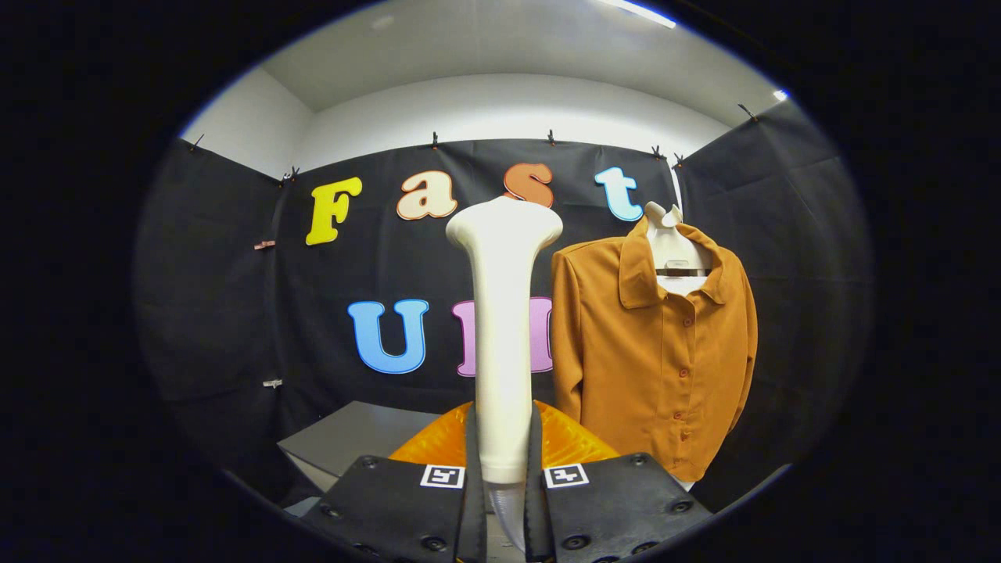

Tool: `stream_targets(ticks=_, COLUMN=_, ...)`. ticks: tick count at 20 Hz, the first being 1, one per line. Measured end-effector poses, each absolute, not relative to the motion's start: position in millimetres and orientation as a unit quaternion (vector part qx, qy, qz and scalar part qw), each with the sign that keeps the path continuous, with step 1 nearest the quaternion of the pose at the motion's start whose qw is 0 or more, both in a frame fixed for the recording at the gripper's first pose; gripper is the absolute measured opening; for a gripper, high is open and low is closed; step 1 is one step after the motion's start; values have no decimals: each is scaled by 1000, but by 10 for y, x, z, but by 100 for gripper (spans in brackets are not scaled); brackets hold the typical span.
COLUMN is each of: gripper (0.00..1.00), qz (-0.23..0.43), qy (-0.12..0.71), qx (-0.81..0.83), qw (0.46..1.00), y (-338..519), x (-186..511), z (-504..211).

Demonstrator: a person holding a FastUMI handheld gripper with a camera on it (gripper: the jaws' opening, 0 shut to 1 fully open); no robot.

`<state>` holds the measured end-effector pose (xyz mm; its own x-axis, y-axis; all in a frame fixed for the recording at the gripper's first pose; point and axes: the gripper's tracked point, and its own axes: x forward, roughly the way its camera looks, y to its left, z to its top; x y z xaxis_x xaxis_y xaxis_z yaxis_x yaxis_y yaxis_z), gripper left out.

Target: Iron the clothes twice with a garment steamer, once on the left side and once on the right side.

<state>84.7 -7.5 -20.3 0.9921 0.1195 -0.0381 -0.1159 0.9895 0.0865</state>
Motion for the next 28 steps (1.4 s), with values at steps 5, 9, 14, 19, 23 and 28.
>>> stream_targets(ticks=5, gripper=22, qz=50, qy=26, qx=40, qw=998, y=-31, x=876, z=-245)
stream_targets(ticks=9, gripper=22, qz=44, qy=26, qx=37, qw=998, y=-26, x=870, z=-259)
stream_targets(ticks=14, gripper=22, qz=43, qy=24, qx=32, qw=998, y=-26, x=862, z=-256)
stream_targets(ticks=19, gripper=22, qz=42, qy=24, qx=33, qw=998, y=-41, x=870, z=-249)
stream_targets(ticks=23, gripper=22, qz=41, qy=22, qx=33, qw=998, y=-70, x=874, z=-222)
stream_targets(ticks=28, gripper=22, qz=41, qy=23, qx=34, qw=998, y=-96, x=863, z=-230)
